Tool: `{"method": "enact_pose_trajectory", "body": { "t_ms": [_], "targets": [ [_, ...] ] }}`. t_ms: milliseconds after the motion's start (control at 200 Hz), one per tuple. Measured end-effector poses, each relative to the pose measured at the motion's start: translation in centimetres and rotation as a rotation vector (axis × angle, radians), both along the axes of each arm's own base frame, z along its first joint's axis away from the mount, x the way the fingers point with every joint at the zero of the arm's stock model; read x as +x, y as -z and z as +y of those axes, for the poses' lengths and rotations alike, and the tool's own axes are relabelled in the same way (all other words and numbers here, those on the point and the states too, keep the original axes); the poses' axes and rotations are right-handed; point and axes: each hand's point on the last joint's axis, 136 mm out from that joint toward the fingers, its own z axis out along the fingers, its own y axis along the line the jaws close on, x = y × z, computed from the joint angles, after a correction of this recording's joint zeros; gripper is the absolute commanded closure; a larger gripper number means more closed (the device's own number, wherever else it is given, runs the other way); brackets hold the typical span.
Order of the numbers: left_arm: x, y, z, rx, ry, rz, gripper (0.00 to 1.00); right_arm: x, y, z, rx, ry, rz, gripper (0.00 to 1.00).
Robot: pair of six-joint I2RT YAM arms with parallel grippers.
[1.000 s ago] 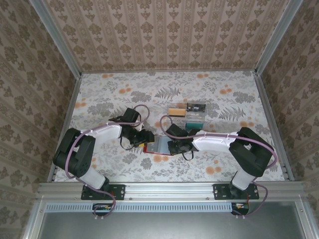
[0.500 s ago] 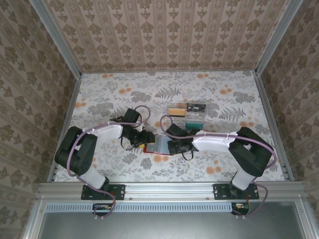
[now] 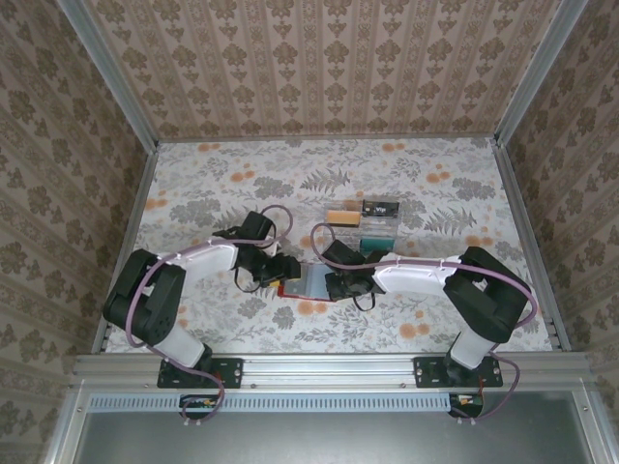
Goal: Take the credit cards out of the card holder
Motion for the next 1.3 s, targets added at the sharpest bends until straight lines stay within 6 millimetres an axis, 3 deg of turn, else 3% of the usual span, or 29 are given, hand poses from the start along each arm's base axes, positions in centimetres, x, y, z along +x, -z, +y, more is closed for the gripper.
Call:
{"method": "enact_pose_trajectory", "body": {
  "t_ms": [340,905,1300],
  "targets": [
    [0.1,-0.4,-0.1,-0.009,0.000,-0.013,0.45,0.0,0.0,0.0,0.001,0.000,-0.001,0.91],
    [-0.4,0.8,-0.6,-0.021,0.017,0.042,0.45,0.0,0.0,0.0,0.001,0.000,0.000,0.91],
    [-0.6,0.7,-1.3,-0.037,0.037,0.054,0.36,0.0,0.0,0.0,0.001,0.000,0.000,0.91]
  ]
}}
